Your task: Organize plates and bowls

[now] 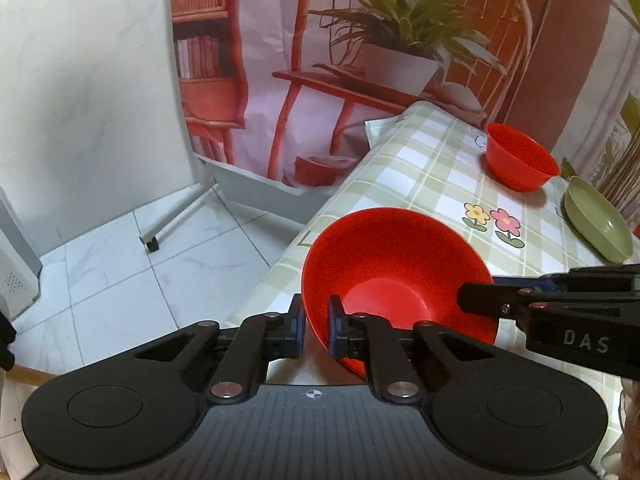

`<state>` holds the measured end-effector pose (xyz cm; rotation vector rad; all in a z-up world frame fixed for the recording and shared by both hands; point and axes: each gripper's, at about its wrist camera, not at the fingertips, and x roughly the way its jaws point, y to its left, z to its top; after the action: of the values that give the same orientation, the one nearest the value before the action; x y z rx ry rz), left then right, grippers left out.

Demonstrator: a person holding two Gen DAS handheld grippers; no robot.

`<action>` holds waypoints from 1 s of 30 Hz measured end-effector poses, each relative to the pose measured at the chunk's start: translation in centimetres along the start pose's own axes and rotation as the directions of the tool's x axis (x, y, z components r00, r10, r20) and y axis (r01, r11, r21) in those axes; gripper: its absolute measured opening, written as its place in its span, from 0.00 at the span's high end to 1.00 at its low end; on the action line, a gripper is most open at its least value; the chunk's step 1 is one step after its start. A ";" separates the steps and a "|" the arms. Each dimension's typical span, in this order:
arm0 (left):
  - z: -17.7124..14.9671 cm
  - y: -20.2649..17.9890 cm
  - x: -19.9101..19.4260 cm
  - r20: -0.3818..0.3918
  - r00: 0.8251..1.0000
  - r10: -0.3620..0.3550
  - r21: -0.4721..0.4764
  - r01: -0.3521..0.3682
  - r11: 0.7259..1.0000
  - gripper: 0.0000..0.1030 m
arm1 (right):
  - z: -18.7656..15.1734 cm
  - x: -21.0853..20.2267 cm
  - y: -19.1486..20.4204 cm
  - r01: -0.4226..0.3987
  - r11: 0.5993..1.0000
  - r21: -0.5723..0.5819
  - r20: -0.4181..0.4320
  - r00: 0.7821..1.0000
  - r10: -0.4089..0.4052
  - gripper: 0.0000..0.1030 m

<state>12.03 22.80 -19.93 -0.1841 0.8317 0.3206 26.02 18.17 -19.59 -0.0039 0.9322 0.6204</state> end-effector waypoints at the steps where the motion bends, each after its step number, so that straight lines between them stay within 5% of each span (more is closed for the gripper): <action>1: 0.0 -0.2 -0.1 -0.003 1.000 0.007 0.006 -0.007 1.000 0.88 | -0.1 -0.1 0.1 0.005 1.000 -0.001 0.002 1.000 -0.005 0.90; 9: 0.7 -1.7 -1.4 -0.008 1.000 -0.030 0.028 0.030 0.999 0.88 | -0.5 -3.0 -1.6 0.009 0.997 0.080 0.048 0.999 -0.013 0.91; 17: 2.5 -7.4 -4.5 0.051 0.993 -0.105 0.132 0.097 0.986 0.88 | -0.9 -8.9 -5.9 0.041 0.980 0.193 0.156 0.985 -0.072 0.91; 30: 3.6 -20.5 -7.4 0.066 0.959 -0.276 0.333 0.240 0.912 0.88 | -5.2 -19.1 -16.0 0.098 0.903 0.418 0.298 0.924 -0.238 0.91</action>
<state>17.03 3.06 -11.31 0.0316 0.7270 -0.0575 21.79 -5.90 -12.58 0.3735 0.6929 0.2454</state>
